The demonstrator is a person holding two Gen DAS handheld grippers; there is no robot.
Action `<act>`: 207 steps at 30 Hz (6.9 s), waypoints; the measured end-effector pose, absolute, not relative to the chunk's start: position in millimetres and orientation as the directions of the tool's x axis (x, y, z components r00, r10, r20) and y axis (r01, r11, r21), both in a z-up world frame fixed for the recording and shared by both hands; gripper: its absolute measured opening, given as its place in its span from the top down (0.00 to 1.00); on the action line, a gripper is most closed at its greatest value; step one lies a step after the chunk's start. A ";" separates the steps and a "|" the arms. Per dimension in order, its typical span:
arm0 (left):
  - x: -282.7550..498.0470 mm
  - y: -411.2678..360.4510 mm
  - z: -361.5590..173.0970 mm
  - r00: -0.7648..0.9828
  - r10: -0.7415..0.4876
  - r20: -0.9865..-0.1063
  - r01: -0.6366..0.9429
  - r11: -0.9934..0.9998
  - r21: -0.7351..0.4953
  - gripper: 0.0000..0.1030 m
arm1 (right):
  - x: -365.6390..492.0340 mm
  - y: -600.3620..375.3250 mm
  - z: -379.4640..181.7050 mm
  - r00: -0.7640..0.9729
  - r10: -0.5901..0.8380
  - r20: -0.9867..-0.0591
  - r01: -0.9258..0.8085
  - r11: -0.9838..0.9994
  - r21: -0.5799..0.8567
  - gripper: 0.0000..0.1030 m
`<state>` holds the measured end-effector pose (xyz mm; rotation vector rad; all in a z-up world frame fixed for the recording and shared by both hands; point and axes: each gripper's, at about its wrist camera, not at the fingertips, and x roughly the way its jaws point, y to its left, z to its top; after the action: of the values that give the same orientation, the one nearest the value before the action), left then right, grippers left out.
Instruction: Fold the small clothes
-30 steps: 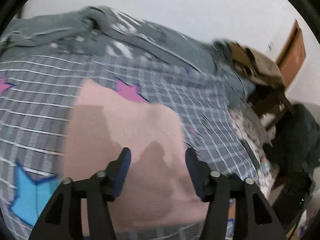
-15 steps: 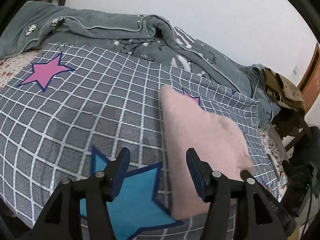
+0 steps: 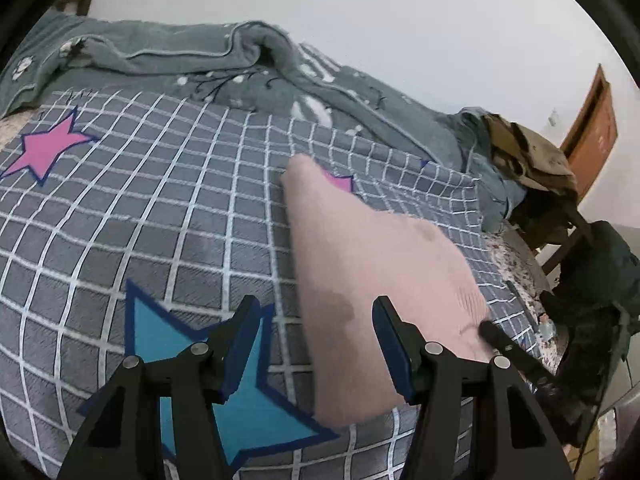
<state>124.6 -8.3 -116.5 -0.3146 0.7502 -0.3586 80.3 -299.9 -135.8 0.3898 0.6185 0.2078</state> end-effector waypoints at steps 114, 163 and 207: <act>241.4 85.3 -120.1 0.805 -0.200 -0.559 0.093 0.972 -0.214 0.34 | 243.6 -209.6 -142.3 0.783 0.342 -0.520 -0.169 0.921 0.352 0.91; 130.8 59.6 -131.8 0.746 -0.307 -0.591 0.256 0.951 -0.171 0.34 | 155.9 -189.8 -139.3 0.703 0.415 -0.578 -0.260 0.906 0.335 0.53; 165.1 49.9 -124.5 0.772 -0.282 -0.570 0.158 0.953 -0.257 0.42 | 175.5 -199.8 -133.1 0.762 0.379 -0.525 -0.200 0.909 0.366 0.77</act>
<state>165.1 49.9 -124.5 -0.1992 0.6474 -0.2401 175.5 -199.8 -133.1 0.2982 0.6307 0.3201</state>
